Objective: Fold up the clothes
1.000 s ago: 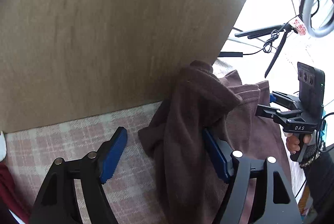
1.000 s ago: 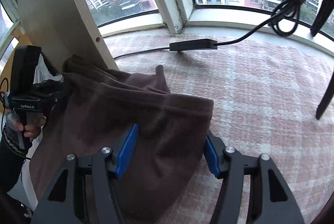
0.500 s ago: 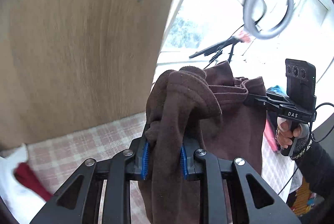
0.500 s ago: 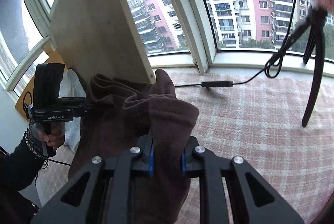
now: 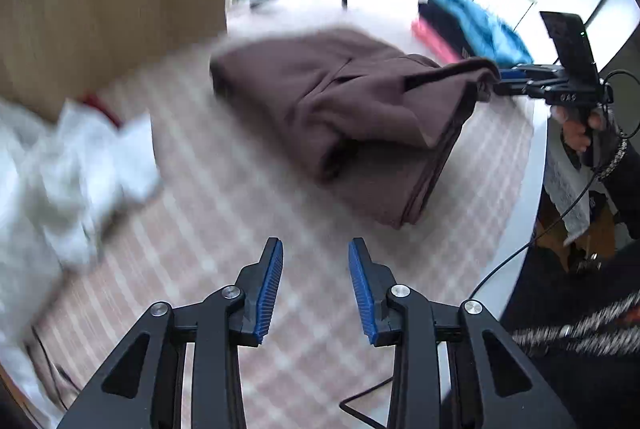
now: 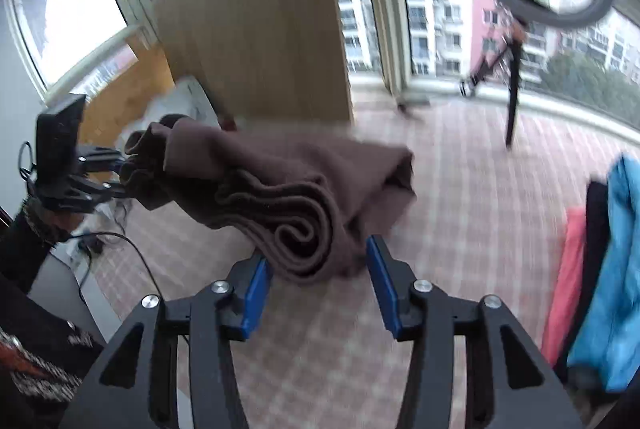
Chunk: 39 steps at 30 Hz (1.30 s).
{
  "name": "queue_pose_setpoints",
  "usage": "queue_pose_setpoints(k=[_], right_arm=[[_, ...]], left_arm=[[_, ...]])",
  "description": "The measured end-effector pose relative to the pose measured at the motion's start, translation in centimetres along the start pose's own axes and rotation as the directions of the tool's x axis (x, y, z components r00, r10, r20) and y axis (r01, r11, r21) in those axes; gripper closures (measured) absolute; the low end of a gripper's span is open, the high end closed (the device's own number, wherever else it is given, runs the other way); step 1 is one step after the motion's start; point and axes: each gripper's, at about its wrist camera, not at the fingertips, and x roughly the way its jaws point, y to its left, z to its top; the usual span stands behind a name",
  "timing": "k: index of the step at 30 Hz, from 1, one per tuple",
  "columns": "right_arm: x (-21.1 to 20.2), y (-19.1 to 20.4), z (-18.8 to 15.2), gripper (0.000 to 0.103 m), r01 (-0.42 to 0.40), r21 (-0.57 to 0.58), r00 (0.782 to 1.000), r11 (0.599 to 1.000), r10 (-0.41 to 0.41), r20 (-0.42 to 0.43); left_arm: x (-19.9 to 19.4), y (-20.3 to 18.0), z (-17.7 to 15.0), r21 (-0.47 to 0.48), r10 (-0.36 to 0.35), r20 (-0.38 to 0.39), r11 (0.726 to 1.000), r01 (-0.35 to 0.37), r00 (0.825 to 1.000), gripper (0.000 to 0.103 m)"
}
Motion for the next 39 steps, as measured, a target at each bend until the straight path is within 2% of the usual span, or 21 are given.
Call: queue_pose_setpoints(k=[1, 2, 4, 7, 10, 12, 15, 17, 23, 25, 27, 28, 29, 33, 34, 36, 37, 38, 39], right_arm=[[0.4, -0.5, -2.9, 0.057, 0.003, 0.056, 0.999, 0.998, -0.001, -0.046], [0.5, -0.9, -5.2, 0.057, -0.006, 0.115, 0.997, 0.993, 0.014, -0.069], [0.2, -1.0, -7.4, 0.057, -0.019, 0.190, 0.997, 0.982, 0.032, -0.065], [0.2, -0.3, -7.1, 0.057, -0.008, 0.195, 1.000, 0.981, 0.011, -0.016], [2.7, 1.0, -5.0, 0.057, 0.006, 0.131, 1.000, 0.991, -0.003, -0.025], [4.8, 1.4, -4.2, 0.057, 0.026, 0.121, 0.997, 0.992, -0.018, -0.072], [6.7, 1.3, -4.8, 0.057, 0.085, 0.141, 0.984, 0.986, -0.061, -0.169], [7.4, 1.2, -5.7, 0.057, 0.086, 0.165, 0.976, 0.983, -0.050, -0.212], [8.6, 1.0, -7.5, 0.057, 0.108, 0.214, 0.967, 0.971, -0.052, -0.250], [8.7, 1.1, -7.5, 0.058, 0.107, 0.199, 0.969, 0.974, -0.057, -0.240], [8.5, 1.2, -7.4, 0.088, 0.088, 0.192, 0.972, 0.977, -0.042, -0.230], [8.3, 1.1, -7.3, 0.096, 0.057, 0.204, 0.973, 0.977, -0.009, -0.230], [7.9, 0.9, -7.1, 0.097, 0.044, 0.206, 0.974, 0.977, 0.004, -0.227], [5.3, -0.2, -6.6, 0.097, 0.076, 0.200, 0.978, 0.977, -0.034, -0.206], [5.4, -0.1, -6.8, 0.096, 0.092, 0.175, 0.974, 0.980, -0.052, -0.222], [5.2, 0.7, -6.8, 0.090, 0.186, 0.131, 0.957, 0.974, -0.149, -0.248], [4.8, 1.2, -6.7, 0.083, 0.244, 0.117, 0.948, 0.963, -0.211, -0.240], [3.9, 2.1, -6.5, 0.082, 0.258, 0.114, 0.952, 0.959, -0.233, -0.198], [2.8, 3.2, -6.4, 0.082, 0.235, 0.112, 0.965, 0.965, -0.218, -0.144]], left_arm=[[0.7, 0.1, -1.5, -0.042, -0.007, -0.036, 0.999, 0.005, 0.999, 0.081], [1.4, 0.2, -3.0, -0.083, -0.015, -0.069, 0.997, 0.009, 0.997, 0.082], [2.0, -0.1, -1.5, -0.071, -0.024, -0.018, 0.997, 0.022, 1.000, 0.082], [2.8, -0.6, 0.6, -0.052, -0.038, 0.058, 0.998, 0.041, 0.998, 0.082], [3.7, -1.1, 2.7, -0.031, -0.054, 0.133, 0.998, 0.059, 0.990, 0.077], [5.2, -1.6, 3.3, -0.016, -0.043, 0.108, 0.999, 0.045, 0.993, 0.078], [7.4, -2.6, 3.6, 0.034, -0.011, 0.057, 0.999, 0.009, 0.998, 0.078], [8.1, -3.5, 3.2, 0.096, 0.043, 0.054, 0.994, -0.048, 0.998, 0.078], [9.1, -4.2, 3.4, 0.104, 0.000, 0.059, 0.995, -0.006, 0.998, 0.078], [9.6, -4.4, 3.1, 0.112, -0.029, 0.034, 0.993, 0.025, 0.999, 0.079], [9.8, -4.5, 2.9, 0.118, -0.051, 0.011, 0.992, 0.050, 0.999, 0.080], [9.4, -4.6, 2.7, 0.118, -0.050, 0.009, 0.992, 0.048, 0.999, 0.080], [8.7, -4.6, 2.4, 0.125, -0.053, 0.013, 0.991, 0.051, 0.999, 0.080], [6.0, -2.8, 1.8, 0.108, -0.022, 0.050, 0.994, 0.016, 0.999, 0.078], [5.5, -2.0, 1.9, 0.092, -0.011, 0.057, 0.996, 0.006, 0.998, 0.078], [5.3, -0.2, 2.7, 0.038, 0.021, 0.063, 0.999, -0.023, 0.998, 0.078], [5.4, 0.5, 3.2, 0.018, 0.009, 0.067, 1.000, -0.010, 0.998, 0.078], [5.8, 1.1, 3.7, 0.003, -0.009, 0.070, 1.000, 0.009, 0.998, 0.078], [6.1, 1.6, 4.1, -0.011, -0.027, 0.072, 1.000, 0.027, 0.997, 0.078]])
